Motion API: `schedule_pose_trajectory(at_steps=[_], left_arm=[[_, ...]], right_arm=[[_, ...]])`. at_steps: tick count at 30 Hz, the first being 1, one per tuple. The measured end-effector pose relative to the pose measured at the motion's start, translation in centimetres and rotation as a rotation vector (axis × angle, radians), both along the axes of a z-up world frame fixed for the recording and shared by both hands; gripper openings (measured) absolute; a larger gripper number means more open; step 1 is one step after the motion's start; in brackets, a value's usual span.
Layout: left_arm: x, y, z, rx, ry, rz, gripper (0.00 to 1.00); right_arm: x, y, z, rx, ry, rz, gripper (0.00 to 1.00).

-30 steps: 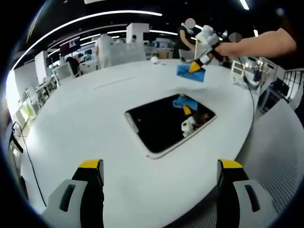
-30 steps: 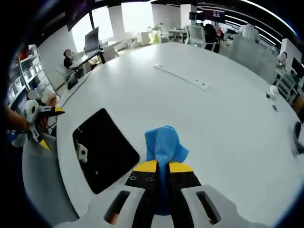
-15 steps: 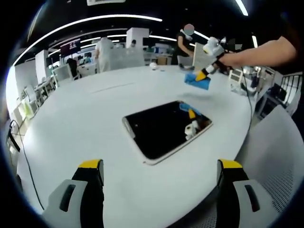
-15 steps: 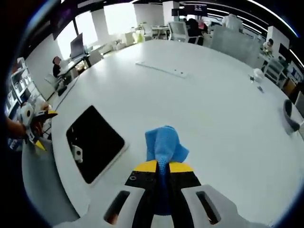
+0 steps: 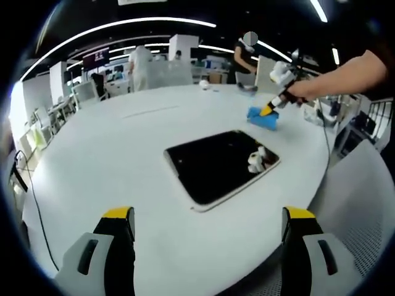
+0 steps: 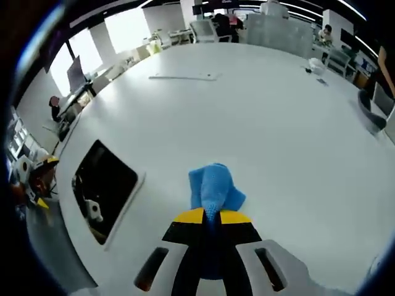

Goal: Wipe the mirror surface with the cleaning cloth until all visible marks leave the cleaned area.

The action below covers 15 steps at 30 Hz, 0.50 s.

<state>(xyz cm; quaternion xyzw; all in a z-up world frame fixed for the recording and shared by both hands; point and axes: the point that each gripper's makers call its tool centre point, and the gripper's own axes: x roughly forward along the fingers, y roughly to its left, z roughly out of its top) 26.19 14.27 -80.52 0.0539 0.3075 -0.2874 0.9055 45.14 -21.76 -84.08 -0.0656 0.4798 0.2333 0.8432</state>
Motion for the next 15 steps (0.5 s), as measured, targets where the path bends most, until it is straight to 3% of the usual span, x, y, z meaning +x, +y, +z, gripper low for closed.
schedule_pose_trajectory(at_steps=[11, 15], left_arm=[[-0.2, 0.0, -0.5, 0.011, 0.02, -0.013, 1.0], [-0.3, 0.0, -0.6, 0.013, 0.026, -0.009, 1.0]], right_arm=[[-0.4, -0.5, -2.0, -0.033, 0.014, -0.01, 0.02], [-0.4, -0.5, -2.2, -0.044, -0.012, 0.01, 0.02]])
